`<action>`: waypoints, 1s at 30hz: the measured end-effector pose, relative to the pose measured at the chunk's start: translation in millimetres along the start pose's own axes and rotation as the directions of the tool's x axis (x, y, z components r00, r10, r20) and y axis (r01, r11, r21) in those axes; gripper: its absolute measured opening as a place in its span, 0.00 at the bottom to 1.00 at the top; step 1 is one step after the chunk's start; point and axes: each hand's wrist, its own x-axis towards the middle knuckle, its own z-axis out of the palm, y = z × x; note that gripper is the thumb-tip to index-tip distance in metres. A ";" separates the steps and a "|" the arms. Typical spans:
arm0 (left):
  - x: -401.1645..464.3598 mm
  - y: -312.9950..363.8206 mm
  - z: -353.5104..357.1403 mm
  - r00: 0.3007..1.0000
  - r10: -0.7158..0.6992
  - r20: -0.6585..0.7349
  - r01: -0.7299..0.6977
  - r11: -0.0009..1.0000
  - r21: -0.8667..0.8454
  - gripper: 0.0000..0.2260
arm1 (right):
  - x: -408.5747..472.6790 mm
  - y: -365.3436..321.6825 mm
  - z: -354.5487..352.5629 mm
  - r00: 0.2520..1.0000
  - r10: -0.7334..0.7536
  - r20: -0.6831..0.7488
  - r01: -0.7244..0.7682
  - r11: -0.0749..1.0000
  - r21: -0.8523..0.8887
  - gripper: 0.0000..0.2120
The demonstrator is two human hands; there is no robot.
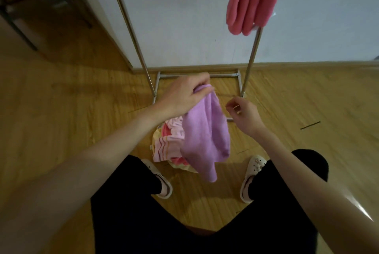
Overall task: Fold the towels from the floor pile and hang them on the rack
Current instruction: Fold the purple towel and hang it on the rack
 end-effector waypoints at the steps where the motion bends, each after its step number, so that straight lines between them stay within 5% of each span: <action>1: 3.7 5.2 -1.0 0.998 -0.062 0.013 0.063 0.996 -0.063 0.10 | -8.6 -10.9 -6.2 0.999 -0.020 -0.035 0.021 0.999 0.040 0.04; 4: 8.7 20.9 -3.5 0.958 -0.276 0.082 0.287 0.897 -0.337 0.09 | -39.6 -43.3 -20.7 0.990 -0.060 -0.128 0.082 0.981 0.175 0.03; 7: 7.1 33.6 -6.5 0.880 -0.453 0.146 0.443 0.667 -0.599 0.09 | -72.5 -70.2 -27.1 0.975 -0.129 -0.178 0.172 0.953 0.250 0.02; 9: 6.1 41.5 -10.8 0.856 -0.487 0.175 0.457 0.554 -0.696 0.08 | -89.7 -79.3 -25.4 0.964 -0.205 -0.170 0.245 0.934 0.260 0.03; 14: 6.0 61.0 -23.7 0.847 -0.504 0.168 0.422 0.448 -0.788 0.10 | -106.4 -89.0 -11.6 0.943 -0.316 -0.100 0.328 0.936 0.131 0.26; 18: 8.6 68.4 -31.5 0.813 -0.557 0.170 0.379 0.285 -0.880 0.11 | -108.0 -106.2 -7.4 0.914 -0.344 -0.213 0.364 0.929 0.063 0.31; 24: 13.8 64.3 -36.2 0.780 -0.609 0.145 0.387 0.287 -0.876 0.10 | -97.7 -130.8 -28.6 0.851 -0.426 -0.308 0.462 0.886 0.050 0.09; 30: 22.2 58.6 -43.7 0.837 -0.508 0.203 0.391 0.295 -0.872 0.10 | -82.0 -165.7 -79.0 0.933 -0.217 -0.285 0.327 0.841 0.431 0.06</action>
